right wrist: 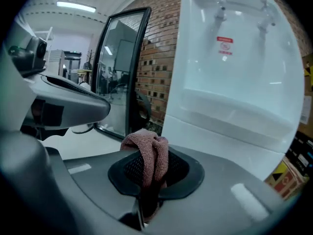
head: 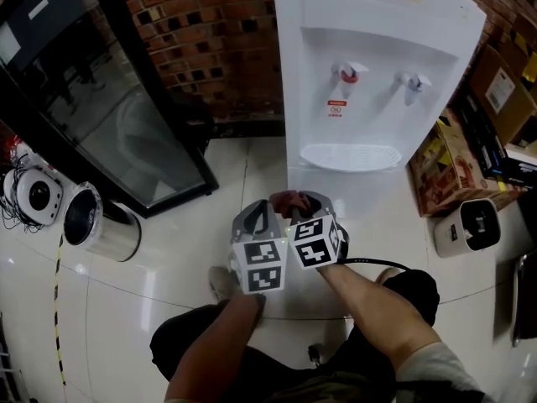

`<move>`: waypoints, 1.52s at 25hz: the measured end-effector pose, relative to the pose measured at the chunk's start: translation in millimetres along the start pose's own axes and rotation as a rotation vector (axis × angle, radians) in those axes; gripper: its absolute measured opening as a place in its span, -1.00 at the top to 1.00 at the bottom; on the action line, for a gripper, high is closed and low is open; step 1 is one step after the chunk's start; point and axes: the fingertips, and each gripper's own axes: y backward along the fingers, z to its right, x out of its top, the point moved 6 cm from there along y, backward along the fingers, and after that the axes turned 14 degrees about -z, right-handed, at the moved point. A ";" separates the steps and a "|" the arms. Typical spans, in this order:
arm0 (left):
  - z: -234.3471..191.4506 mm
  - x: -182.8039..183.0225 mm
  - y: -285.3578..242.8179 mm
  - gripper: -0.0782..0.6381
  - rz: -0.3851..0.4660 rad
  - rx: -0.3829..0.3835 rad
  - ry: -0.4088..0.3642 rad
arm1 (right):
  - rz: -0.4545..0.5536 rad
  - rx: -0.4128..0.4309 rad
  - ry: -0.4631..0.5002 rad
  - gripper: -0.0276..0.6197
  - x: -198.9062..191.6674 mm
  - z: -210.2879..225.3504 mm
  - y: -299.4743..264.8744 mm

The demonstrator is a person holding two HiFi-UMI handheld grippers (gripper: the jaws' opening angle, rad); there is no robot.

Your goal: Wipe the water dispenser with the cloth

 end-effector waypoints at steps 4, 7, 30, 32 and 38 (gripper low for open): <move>-23.6 -18.5 -11.2 0.78 -0.040 0.049 0.055 | -0.033 0.015 -0.007 0.74 6.9 -15.4 -28.6; -21.1 -16.3 -12.8 0.78 -0.036 0.033 0.036 | -0.049 0.011 -0.061 0.74 10.0 -13.2 -40.7; 47.0 -8.1 -40.3 0.78 -0.055 -0.111 -0.049 | -0.123 -0.174 -0.204 0.74 -55.3 91.4 -28.5; 55.4 -4.4 -43.0 0.78 -0.047 -0.127 -0.049 | -0.133 -0.214 -0.217 0.75 -74.0 111.8 -26.1; 98.5 -8.0 -62.6 0.78 -0.074 -0.194 -0.109 | -0.112 -0.296 -0.270 0.75 -103.3 167.2 -6.1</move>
